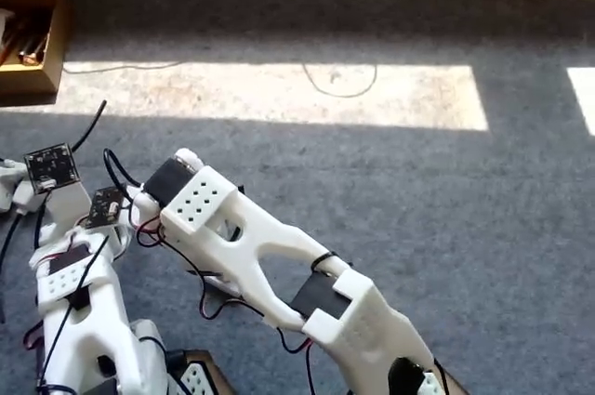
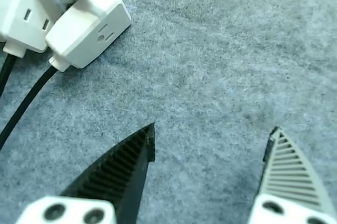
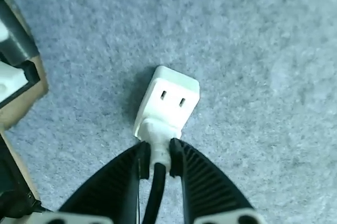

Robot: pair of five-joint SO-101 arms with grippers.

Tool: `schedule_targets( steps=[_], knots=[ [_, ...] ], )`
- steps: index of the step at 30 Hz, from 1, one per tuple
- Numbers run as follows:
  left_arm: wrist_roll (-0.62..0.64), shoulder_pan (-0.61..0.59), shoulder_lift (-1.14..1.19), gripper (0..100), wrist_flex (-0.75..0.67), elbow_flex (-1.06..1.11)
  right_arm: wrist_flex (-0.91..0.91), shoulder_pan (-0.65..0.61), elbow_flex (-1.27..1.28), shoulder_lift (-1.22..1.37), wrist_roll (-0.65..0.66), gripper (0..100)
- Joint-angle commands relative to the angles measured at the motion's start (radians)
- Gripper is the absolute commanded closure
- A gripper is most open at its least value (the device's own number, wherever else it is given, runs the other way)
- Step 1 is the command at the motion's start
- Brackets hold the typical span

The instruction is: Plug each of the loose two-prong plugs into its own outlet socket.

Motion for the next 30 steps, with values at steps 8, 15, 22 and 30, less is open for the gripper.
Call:
schedule_targets(
  steps=[8, 15, 22, 30],
  knots=[
    [-0.009, 0.015, -0.004, 66, -0.015, -0.002, -0.139, 0.022, 0.390, -0.197, -0.003, 99.1],
    [-0.009, 0.016, -0.004, 66, -0.015, -0.002, -0.295, 0.094, 0.590, -0.197, -0.005, 99.1],
    [-0.009, 0.016, -0.004, 66, -0.015, -0.002, -0.300, 0.099, 0.588, -0.206, -0.006, 98.5],
    [-0.011, 0.061, -0.002, 66, -0.015, -0.002, 0.012, 0.093, 0.200, -0.300, -0.008, 68.2]
  ],
)
